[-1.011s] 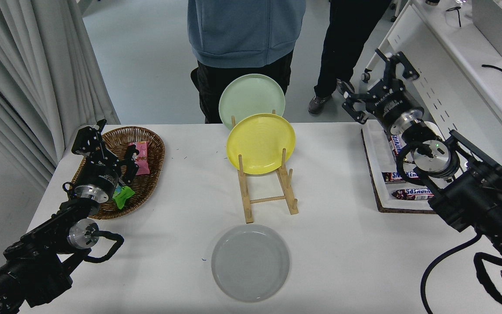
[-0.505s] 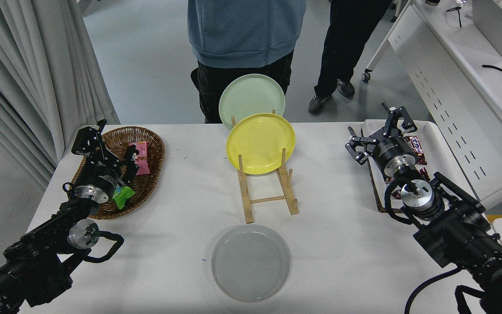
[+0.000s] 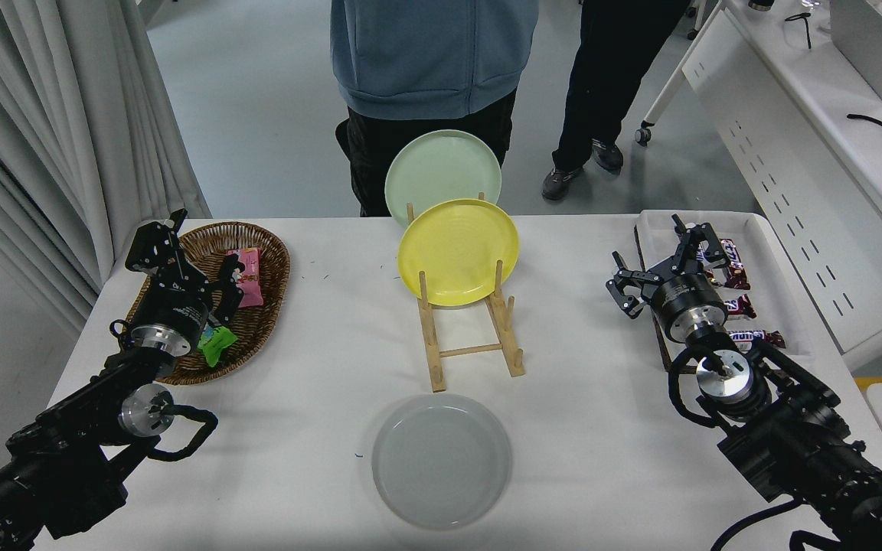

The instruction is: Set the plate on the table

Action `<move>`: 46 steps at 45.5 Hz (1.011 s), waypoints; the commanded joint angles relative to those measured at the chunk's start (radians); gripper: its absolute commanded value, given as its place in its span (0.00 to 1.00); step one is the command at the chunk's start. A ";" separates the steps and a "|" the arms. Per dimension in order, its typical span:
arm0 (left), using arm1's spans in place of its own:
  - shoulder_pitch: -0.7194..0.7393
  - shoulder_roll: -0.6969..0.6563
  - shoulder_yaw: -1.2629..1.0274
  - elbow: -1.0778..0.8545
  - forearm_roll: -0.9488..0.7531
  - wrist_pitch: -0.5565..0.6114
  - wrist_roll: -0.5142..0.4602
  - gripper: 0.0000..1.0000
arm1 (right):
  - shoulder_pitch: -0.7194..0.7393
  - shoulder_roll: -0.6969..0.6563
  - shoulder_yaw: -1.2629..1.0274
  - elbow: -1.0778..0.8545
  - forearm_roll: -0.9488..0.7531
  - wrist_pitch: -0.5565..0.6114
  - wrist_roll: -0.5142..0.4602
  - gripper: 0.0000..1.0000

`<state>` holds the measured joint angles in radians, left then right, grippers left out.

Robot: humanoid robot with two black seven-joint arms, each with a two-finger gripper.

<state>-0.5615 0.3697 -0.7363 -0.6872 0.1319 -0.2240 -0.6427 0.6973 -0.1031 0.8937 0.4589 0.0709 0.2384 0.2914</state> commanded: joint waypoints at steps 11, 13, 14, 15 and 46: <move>0.000 0.000 0.000 0.000 0.000 0.000 0.000 1.00 | -0.036 -0.026 -0.012 0.050 0.001 0.010 0.009 0.99; 0.000 0.000 0.000 0.000 0.000 0.000 0.000 1.00 | -0.056 -0.050 -0.012 0.098 0.001 0.009 0.009 0.99; 0.000 0.000 0.000 0.000 0.000 0.000 0.000 1.00 | -0.064 -0.062 -0.012 0.127 0.001 0.007 0.009 0.99; 0.000 0.000 0.000 0.000 0.000 0.000 0.000 1.00 | -0.070 -0.075 -0.012 0.159 0.001 0.002 0.009 0.99; 0.000 0.000 0.000 0.000 0.000 0.000 0.000 1.00 | -0.097 -0.173 -0.012 0.253 -0.069 -0.048 0.015 0.99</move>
<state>-0.5615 0.3697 -0.7363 -0.6872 0.1319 -0.2240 -0.6427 0.6009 -0.2483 0.8790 0.7049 0.0266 0.1902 0.3041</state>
